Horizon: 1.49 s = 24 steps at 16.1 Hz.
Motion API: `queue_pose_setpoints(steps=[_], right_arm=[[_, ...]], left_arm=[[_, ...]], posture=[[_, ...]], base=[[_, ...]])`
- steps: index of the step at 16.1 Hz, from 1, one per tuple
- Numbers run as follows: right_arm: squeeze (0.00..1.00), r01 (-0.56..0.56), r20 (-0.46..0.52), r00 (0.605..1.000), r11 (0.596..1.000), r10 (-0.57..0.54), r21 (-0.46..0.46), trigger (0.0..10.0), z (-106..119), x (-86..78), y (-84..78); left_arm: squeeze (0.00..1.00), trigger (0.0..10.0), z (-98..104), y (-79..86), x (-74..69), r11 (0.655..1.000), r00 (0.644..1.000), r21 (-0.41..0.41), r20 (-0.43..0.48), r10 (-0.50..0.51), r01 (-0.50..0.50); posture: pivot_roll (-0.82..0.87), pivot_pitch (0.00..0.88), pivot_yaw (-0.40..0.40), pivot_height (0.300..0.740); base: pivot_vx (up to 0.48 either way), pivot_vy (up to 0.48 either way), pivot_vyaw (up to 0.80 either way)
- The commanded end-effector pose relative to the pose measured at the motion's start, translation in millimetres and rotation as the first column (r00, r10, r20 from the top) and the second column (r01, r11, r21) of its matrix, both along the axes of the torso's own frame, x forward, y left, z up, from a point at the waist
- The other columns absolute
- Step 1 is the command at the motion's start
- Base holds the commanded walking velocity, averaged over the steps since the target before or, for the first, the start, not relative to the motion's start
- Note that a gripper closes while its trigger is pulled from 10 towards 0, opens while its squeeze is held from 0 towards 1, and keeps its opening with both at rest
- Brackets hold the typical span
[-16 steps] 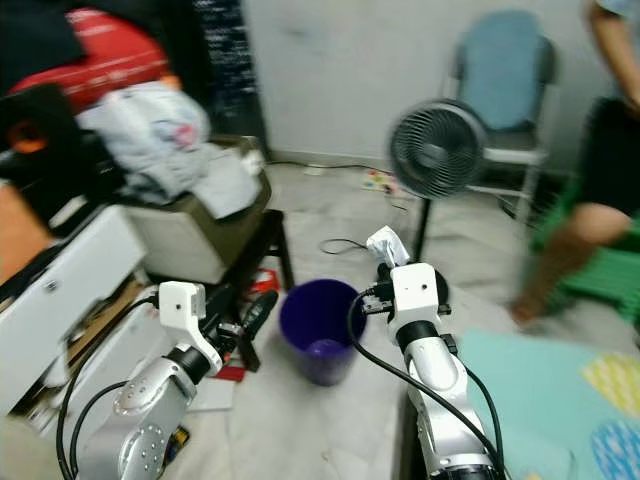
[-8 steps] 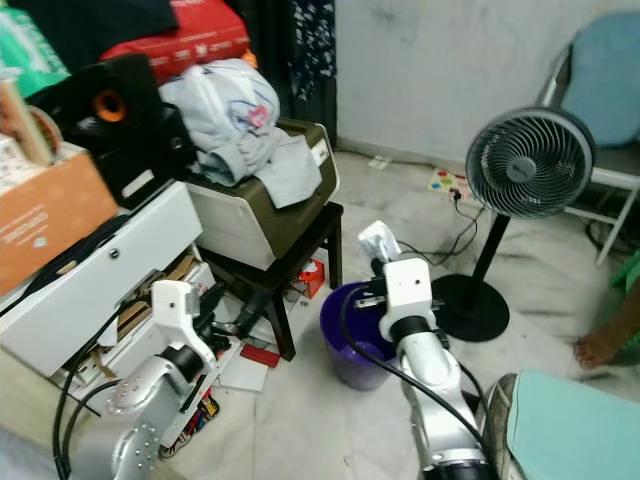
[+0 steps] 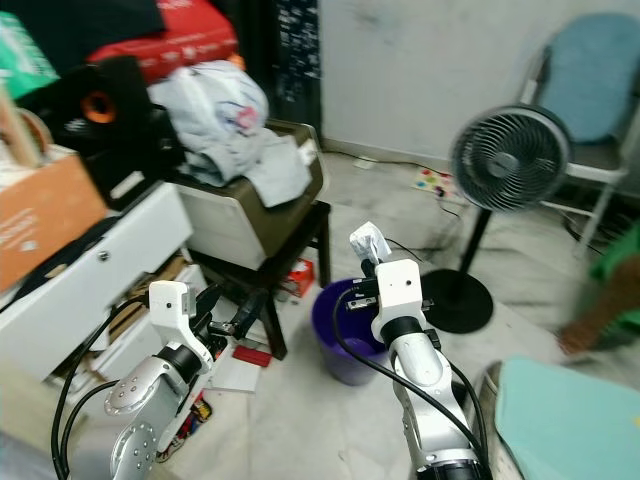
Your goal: Clean up the room
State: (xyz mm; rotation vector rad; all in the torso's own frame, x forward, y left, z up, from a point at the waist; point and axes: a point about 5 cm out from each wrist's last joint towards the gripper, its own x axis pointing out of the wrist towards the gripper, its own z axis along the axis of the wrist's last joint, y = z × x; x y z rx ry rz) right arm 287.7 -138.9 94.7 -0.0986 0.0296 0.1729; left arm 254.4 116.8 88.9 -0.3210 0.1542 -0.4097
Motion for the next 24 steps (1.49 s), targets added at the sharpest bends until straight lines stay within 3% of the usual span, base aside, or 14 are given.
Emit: queue_pose_setpoints(steps=[1, 5, 14, 24], right_arm=[[0.00, 0.013, -0.017, 1.000, 1.000, -0.013, 0.001, 10.0, -2.5, 0.1, -2.2], [0.00, 0.015, -0.015, 1.000, 1.000, -0.014, 0.006, 10.0, -2.3, 0.4, -1.9], [0.00, 0.017, -0.014, 1.000, 1.000, -0.017, 0.009, 10.0, -2.1, 0.8, -1.8], [0.00, 0.020, -0.013, 1.000, 1.000, -0.020, 0.011, 10.0, -2.2, 1.4, -2.0]], left_arm=[[0.00, 10.0, -1.1, 1.7, -0.6, 1.000, 1.000, 0.010, -0.006, 0.005, -0.005], [0.00, 10.0, -0.6, 2.1, -0.4, 1.000, 1.000, 0.009, -0.005, 0.004, -0.004], [0.00, 10.0, -0.7, 2.3, 0.1, 1.000, 1.000, 0.012, -0.006, 0.003, -0.003], [0.00, 10.0, -0.8, 3.7, 0.9, 1.000, 1.000, 0.007, -0.008, 0.014, -0.014]], posture=[[-0.11, 0.000, 0.048, 0.740], [-0.11, 0.000, 0.051, 0.740], [-0.10, 0.000, 0.053, 0.740], [-0.11, 0.000, 0.054, 0.740]], base=[[0.247, 0.000, -0.80], [0.257, 0.000, -0.66], [0.306, 0.000, 0.00], [0.024, 0.000, 0.00]])
